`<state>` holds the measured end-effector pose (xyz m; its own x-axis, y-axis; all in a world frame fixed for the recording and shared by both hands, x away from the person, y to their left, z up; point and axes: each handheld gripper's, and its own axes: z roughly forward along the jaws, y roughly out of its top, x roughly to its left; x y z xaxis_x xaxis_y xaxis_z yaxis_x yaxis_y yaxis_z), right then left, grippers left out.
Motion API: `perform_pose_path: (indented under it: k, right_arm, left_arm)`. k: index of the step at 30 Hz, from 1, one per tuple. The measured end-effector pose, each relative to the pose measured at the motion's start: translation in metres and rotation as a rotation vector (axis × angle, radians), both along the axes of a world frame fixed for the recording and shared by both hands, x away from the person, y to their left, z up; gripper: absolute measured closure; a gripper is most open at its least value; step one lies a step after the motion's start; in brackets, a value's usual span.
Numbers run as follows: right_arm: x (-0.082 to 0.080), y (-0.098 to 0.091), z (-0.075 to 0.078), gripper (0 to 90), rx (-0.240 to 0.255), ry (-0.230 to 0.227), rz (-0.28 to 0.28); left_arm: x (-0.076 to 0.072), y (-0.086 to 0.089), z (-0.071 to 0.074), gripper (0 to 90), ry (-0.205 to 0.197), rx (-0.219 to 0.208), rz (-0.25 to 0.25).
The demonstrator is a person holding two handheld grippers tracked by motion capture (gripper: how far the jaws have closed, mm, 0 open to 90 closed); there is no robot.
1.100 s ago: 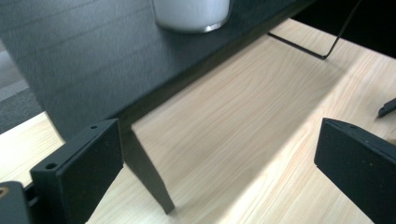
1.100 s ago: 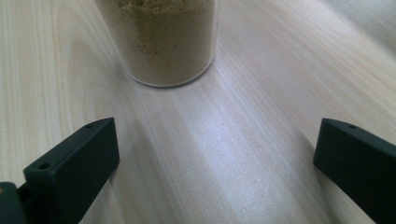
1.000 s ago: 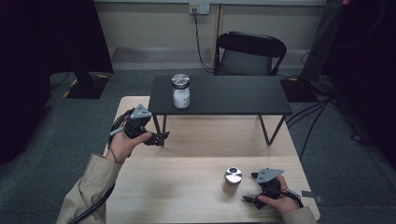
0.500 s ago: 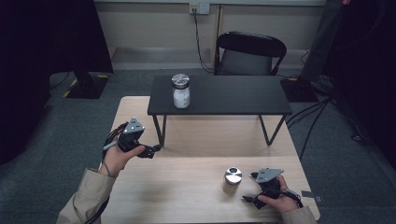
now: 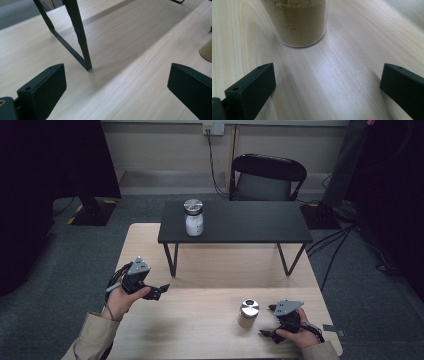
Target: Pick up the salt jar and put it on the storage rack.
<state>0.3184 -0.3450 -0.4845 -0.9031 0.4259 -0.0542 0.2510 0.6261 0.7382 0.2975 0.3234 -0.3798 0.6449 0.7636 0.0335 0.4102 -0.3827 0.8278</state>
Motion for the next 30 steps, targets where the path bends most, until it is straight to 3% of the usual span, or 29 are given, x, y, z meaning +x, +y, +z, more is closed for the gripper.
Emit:
perform_pose_path:
  k: [30]
  right_arm:
    - [0.0, 0.0, 0.0, 0.0, 0.0, 0.0, 0.0]
  left_arm:
    - [-0.013, 0.015, -0.038, 1.5, 0.059, -0.033, 0.03]
